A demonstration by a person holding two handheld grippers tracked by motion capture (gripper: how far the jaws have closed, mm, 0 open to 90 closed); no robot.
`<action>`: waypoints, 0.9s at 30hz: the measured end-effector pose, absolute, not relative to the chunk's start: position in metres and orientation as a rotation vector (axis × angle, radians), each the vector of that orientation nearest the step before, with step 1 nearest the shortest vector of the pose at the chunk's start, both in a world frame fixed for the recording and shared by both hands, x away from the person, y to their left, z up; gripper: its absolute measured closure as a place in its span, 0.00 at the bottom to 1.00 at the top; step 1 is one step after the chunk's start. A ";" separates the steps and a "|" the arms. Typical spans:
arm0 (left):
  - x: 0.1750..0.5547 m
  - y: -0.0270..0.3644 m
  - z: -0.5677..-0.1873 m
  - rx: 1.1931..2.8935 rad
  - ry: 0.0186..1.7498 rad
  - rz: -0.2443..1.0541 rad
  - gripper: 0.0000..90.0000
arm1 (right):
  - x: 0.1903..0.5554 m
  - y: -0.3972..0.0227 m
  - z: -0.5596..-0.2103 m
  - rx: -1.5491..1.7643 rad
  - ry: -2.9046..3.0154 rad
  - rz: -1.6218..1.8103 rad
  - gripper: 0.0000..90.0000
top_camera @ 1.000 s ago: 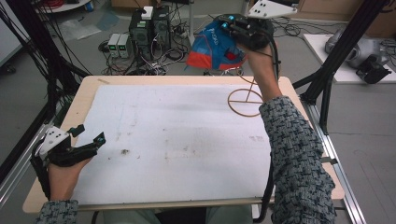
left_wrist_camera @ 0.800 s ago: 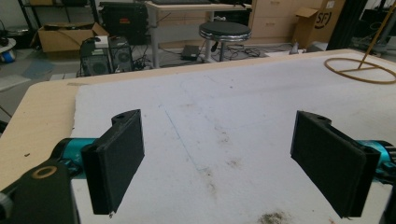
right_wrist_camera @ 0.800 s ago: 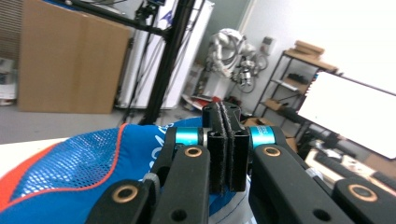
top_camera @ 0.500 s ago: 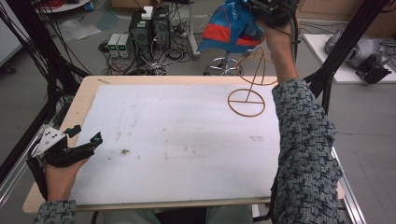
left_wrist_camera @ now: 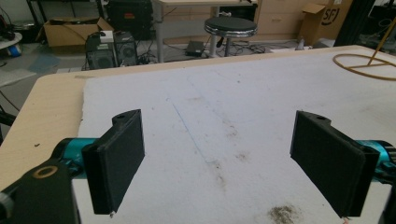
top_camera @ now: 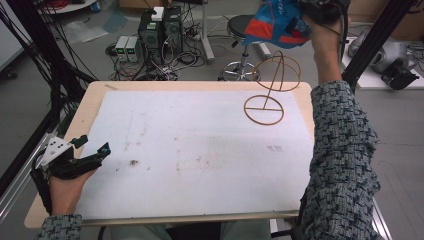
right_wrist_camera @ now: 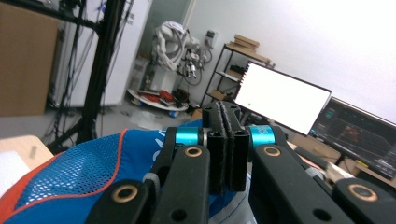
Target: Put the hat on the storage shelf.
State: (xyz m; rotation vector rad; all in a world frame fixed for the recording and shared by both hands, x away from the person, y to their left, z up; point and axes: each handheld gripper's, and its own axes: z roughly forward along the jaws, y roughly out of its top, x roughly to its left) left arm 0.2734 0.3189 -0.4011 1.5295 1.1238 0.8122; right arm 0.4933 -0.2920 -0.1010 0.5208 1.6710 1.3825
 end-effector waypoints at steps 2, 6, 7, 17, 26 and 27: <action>0.274 0.318 -0.401 1.529 1.124 0.811 0.20 | 0.492 -0.295 -0.104 0.522 1.678 1.375 1.00; 0.274 0.317 -0.401 1.537 1.118 0.808 0.20 | 0.491 -0.298 -0.115 0.519 1.704 1.342 1.00; 0.274 0.317 -0.401 1.537 1.118 0.808 0.20 | 0.491 -0.298 -0.115 0.519 1.704 1.342 1.00; 0.273 0.317 -0.401 1.529 1.119 0.807 0.20 | 0.486 -0.300 -0.152 0.515 1.779 1.305 1.00; 0.273 0.317 -0.400 1.528 1.119 0.805 0.20 | 0.481 -0.300 -0.170 0.538 1.819 1.273 0.99; 0.273 0.317 -0.400 1.534 1.116 0.804 0.20 | 0.481 -0.301 -0.175 0.550 1.835 1.259 0.99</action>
